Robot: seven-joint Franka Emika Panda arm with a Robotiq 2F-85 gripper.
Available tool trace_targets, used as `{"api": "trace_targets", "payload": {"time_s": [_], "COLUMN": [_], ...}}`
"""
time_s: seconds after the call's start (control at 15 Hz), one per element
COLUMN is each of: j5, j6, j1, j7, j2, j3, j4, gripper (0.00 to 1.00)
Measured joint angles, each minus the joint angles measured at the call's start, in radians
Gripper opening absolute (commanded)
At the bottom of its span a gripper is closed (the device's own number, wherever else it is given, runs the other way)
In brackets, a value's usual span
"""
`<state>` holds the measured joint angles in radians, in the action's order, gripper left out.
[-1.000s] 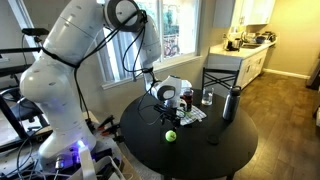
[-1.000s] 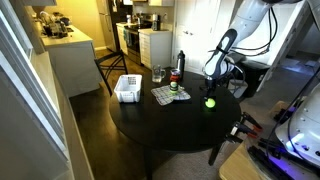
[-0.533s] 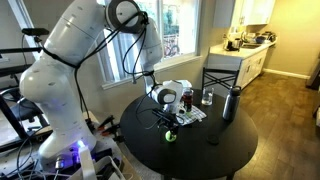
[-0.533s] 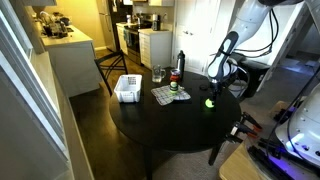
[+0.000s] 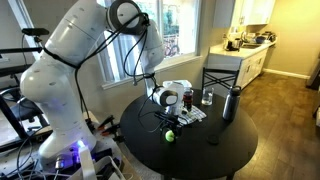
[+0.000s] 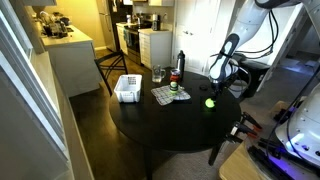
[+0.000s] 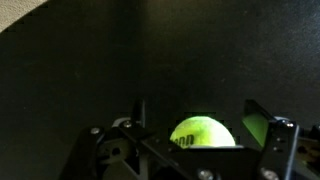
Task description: Pick up the green tennis ball and put it into the cylindrical tennis ball container
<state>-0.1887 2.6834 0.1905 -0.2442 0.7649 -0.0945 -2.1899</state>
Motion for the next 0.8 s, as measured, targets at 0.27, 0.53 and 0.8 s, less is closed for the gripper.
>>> {"api": "trace_targets", "payload": {"time_s": [0.27,0.53,0.8], "j5": [0.000,0.000,0.000], "j6": [0.076,0.088,0.088], "j1": [0.002,0.002,0.002], "j7": [0.000,-0.004,-0.009], "j2": [0.102,0.173,0.181], "j3": [0.029,0.044,0.043], "j4": [0.066,0.139,0.161], "gripper": [1.00,1.00,1.00]}}
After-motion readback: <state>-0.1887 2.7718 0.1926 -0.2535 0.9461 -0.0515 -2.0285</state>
